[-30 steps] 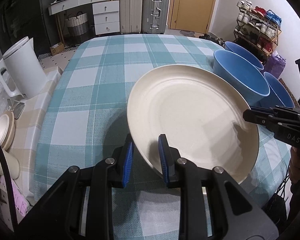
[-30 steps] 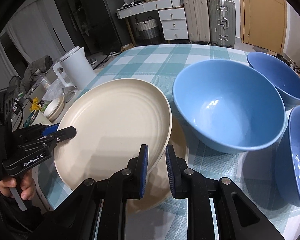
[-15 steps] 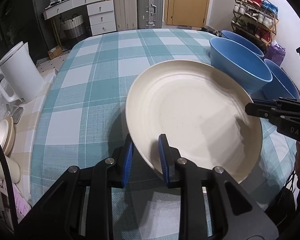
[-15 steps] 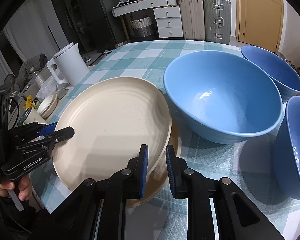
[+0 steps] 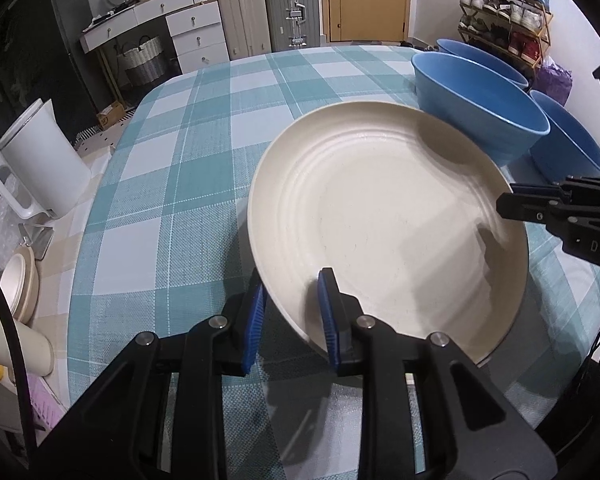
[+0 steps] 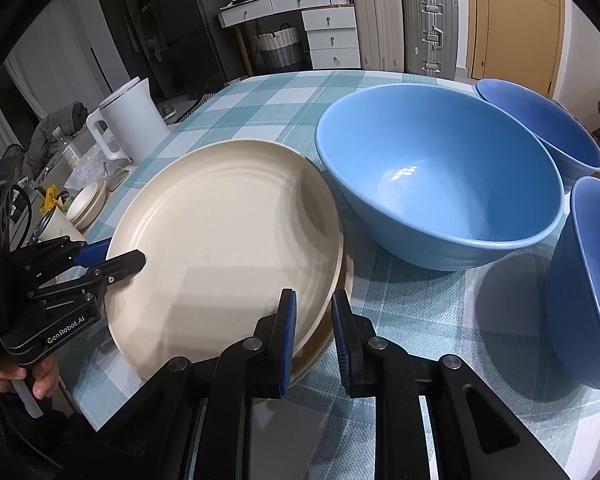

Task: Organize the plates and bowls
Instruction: 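Lower the held cream plates onto the cream plate stack with both tools, then open both tools and pull them back from the stacked plates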

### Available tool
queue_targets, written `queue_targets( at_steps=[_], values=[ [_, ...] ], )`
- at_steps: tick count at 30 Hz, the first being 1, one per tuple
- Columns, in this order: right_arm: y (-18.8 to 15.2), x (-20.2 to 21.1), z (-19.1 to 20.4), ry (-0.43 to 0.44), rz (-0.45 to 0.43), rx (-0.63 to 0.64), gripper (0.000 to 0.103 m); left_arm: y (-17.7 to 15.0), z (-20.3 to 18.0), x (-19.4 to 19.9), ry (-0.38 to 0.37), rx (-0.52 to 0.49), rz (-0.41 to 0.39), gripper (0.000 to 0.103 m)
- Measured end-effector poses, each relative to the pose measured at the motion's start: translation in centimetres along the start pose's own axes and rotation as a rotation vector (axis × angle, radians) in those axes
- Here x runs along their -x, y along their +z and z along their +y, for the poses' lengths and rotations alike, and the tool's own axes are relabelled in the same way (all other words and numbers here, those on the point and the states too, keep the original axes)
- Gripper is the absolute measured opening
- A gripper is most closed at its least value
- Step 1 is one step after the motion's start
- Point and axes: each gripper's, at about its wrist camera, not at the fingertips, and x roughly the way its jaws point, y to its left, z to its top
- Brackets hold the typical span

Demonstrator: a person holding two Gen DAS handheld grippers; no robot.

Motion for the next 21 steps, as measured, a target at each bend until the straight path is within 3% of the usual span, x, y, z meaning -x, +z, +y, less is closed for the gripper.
queue_targets(
  at_steps=[12,21],
  values=[
    [-0.19,0.23,-0.25,0.001,-0.001,-0.008,0.019,-0.02,-0.71,-0.27,0.023,-0.060,0.030,0.027],
    [-0.44,0.26,-0.28,-0.003,0.003,-0.014,0.019,0.24,-0.82,-0.81,0.004,-0.062,0.040,0.039]
  ],
)
